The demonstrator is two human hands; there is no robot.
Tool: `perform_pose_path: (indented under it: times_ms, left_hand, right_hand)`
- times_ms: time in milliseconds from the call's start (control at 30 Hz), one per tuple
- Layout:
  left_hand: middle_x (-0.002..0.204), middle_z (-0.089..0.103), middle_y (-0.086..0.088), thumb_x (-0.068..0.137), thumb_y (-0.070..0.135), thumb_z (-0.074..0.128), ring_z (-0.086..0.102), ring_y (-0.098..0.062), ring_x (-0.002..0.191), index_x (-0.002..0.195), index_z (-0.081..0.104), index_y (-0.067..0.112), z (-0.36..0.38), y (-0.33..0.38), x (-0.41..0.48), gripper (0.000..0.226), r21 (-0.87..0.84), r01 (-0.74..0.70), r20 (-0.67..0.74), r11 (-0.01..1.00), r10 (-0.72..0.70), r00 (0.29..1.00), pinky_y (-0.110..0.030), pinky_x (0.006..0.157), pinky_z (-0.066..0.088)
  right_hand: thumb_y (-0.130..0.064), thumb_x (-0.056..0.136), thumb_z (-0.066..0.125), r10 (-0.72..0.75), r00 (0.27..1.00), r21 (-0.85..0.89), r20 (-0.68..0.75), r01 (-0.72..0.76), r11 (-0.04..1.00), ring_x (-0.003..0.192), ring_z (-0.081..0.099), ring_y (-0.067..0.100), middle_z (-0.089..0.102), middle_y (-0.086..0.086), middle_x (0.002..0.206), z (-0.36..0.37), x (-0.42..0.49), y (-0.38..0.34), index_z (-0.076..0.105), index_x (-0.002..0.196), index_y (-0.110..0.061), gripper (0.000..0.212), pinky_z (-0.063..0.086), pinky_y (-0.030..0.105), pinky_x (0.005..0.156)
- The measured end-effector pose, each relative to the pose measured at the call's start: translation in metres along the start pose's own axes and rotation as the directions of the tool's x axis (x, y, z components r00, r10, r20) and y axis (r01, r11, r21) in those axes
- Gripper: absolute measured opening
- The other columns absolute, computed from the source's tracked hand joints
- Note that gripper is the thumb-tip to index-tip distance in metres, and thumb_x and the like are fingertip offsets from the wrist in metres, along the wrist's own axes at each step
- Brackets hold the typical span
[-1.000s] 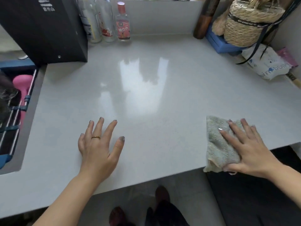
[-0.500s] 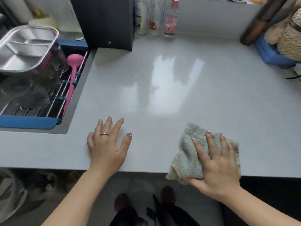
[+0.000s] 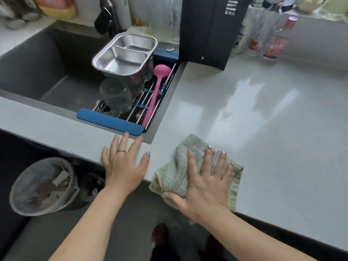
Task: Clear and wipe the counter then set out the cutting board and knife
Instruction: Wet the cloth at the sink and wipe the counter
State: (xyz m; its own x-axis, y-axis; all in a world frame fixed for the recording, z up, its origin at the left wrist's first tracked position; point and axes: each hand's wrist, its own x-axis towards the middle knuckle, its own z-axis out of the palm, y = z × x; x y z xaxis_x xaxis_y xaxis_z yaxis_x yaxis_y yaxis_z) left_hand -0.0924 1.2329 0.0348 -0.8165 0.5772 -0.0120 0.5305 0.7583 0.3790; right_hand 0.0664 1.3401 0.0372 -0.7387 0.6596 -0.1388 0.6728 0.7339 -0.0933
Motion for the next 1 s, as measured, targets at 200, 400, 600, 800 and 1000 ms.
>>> perform_pose_path:
  times_ms: [200,400,600,800,1000]
  left_hand:
    - [0.142,0.044,-0.010,0.078,0.048,0.025,0.033,-0.024,0.135,0.126,0.051,0.016,-0.016,-0.037,0.009,0.063,-0.062,-0.085,-0.098,0.994,0.079,0.992,-0.044,0.108,0.019]
    - [0.138,0.048,-0.013,0.078,0.050,0.018,0.038,-0.029,0.131,0.125,0.052,0.016,-0.031,-0.062,0.036,0.068,-0.015,-0.072,-0.104,0.997,0.070,0.992,-0.047,0.106,0.024]
    - [0.140,0.045,-0.015,0.075,0.056,0.017,0.033,-0.033,0.132,0.125,0.052,0.021,-0.026,-0.052,0.035,0.070,0.022,-0.076,-0.080,0.997,0.077,0.994,-0.051,0.107,0.020]
    - [0.144,0.040,-0.010,0.072,0.058,0.017,0.026,-0.027,0.137,0.129,0.047,0.024,-0.018,0.003,0.028,0.073,-0.167,-0.202,-0.026,0.965,0.201,0.979,-0.051,0.110,0.014]
    - [0.155,0.015,0.003,0.067,0.066,0.007,0.003,-0.013,0.143,0.134,0.019,0.045,0.009,0.061,0.025,0.072,-0.206,-0.241,0.074,0.948,0.261,0.963,-0.044,0.113,0.002]
  right_hand:
    - [-0.092,0.055,0.017,-0.133,0.991,0.047,0.014,0.132,0.990,0.114,-0.048,0.052,-0.038,0.016,0.141,-0.002,0.025,-0.057,-0.041,0.122,-0.053,0.096,-0.031,0.064,0.093]
    - [-0.082,0.070,0.026,-0.301,0.952,-0.010,0.058,0.302,0.953,0.115,-0.047,0.051,-0.030,0.014,0.151,-0.009,0.046,-0.100,-0.024,0.135,-0.046,0.090,-0.034,0.063,0.091]
    - [-0.077,0.076,0.019,-0.269,0.959,0.079,0.089,0.262,0.962,0.130,-0.038,0.044,-0.015,0.004,0.158,-0.014,0.036,-0.086,0.002,0.142,-0.044,0.076,-0.036,0.055,0.094]
    - [-0.061,0.081,0.025,-0.131,0.985,0.167,0.115,0.111,0.980,0.127,-0.045,0.032,-0.019,-0.002,0.157,-0.012,0.039,-0.059,0.006,0.141,-0.048,0.064,-0.031,0.052,0.103]
    - [-0.065,0.081,0.021,0.107,0.988,0.156,0.112,-0.123,0.980,0.134,-0.035,0.039,-0.023,-0.003,0.156,-0.025,0.102,0.003,-0.005,0.141,-0.047,0.068,-0.026,0.057,0.104]
